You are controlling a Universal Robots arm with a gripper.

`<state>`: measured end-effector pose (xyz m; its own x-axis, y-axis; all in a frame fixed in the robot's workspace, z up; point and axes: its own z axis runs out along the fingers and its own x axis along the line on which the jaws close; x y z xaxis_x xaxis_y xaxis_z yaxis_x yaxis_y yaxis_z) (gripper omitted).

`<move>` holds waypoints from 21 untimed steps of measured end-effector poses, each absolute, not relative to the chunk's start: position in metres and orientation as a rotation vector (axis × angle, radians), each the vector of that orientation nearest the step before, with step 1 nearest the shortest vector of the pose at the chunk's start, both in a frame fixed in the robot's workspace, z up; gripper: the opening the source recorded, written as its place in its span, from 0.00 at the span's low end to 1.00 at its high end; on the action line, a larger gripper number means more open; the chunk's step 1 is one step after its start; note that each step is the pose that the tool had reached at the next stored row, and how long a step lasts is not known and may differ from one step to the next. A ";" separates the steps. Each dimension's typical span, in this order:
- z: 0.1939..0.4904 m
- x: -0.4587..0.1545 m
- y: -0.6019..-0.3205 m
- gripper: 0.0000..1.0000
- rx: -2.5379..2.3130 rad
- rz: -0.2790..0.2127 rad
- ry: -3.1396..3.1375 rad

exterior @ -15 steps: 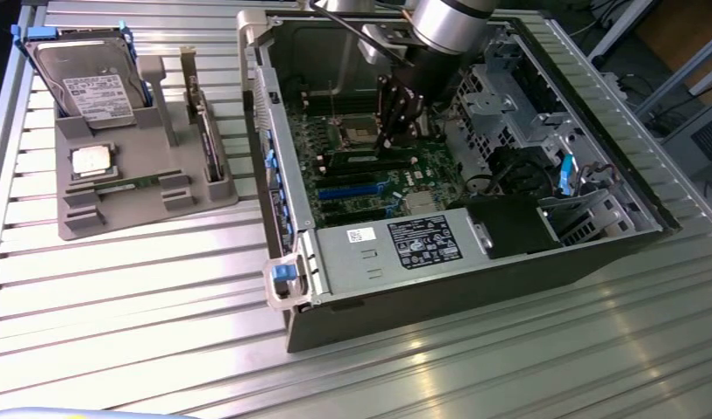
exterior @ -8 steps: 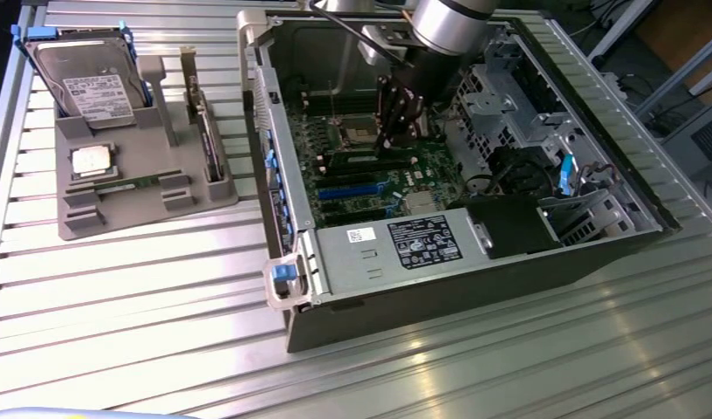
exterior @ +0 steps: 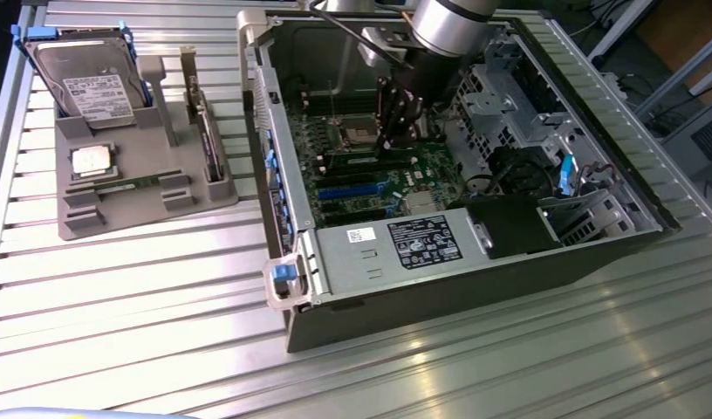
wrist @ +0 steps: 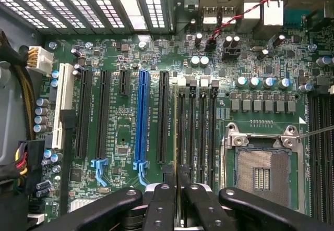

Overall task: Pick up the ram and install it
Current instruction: 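Insert the ram into the slot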

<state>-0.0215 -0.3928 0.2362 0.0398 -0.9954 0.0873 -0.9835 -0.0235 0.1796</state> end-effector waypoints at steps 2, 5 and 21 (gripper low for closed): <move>0.236 -0.025 -0.393 0.14 2.120 -0.095 -2.053; 0.236 -0.025 -0.393 0.14 2.121 -0.097 -2.053; 0.233 -0.026 -0.394 0.14 2.128 -0.110 -2.058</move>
<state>-0.0260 -0.3942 0.2329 0.0397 -0.9967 0.0710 -0.9835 -0.0264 0.1790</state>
